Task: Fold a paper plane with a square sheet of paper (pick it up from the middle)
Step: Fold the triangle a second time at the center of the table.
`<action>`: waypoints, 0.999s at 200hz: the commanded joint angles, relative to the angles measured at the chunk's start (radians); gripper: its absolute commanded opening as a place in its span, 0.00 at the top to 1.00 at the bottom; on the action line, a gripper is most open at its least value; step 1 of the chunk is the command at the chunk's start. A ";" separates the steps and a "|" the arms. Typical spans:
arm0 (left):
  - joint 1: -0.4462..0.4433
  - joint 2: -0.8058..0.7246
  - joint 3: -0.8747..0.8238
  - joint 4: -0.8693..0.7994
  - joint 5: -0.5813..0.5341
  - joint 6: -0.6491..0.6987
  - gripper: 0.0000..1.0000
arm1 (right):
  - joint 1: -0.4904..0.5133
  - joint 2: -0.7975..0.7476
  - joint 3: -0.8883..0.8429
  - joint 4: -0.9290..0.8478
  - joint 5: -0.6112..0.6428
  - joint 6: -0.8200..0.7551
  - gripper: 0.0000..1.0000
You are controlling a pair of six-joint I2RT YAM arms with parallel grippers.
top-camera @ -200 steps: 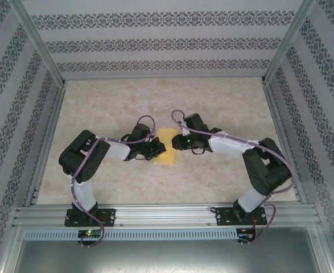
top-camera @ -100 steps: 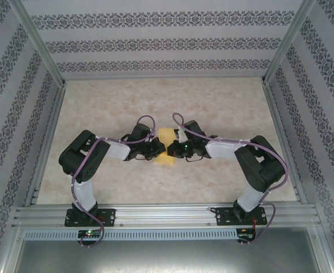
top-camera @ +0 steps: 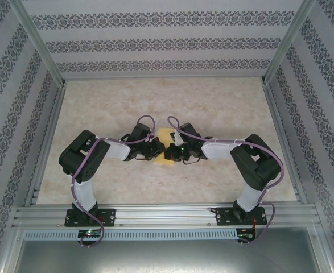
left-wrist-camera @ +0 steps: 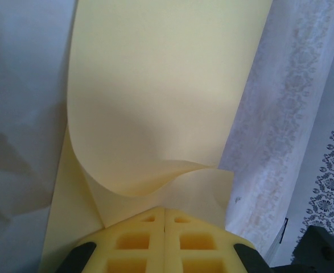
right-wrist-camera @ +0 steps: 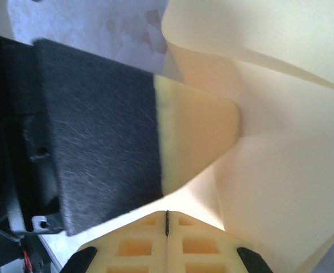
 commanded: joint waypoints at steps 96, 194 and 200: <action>0.005 0.024 -0.010 -0.072 -0.014 0.031 1.00 | -0.035 0.032 -0.028 -0.041 0.061 -0.022 1.00; 0.005 0.029 -0.007 -0.075 -0.013 0.029 1.00 | -0.044 0.015 -0.064 -0.083 0.034 -0.046 1.00; 0.005 0.029 -0.009 -0.075 -0.014 0.030 1.00 | -0.046 0.008 -0.065 -0.079 0.026 -0.046 1.00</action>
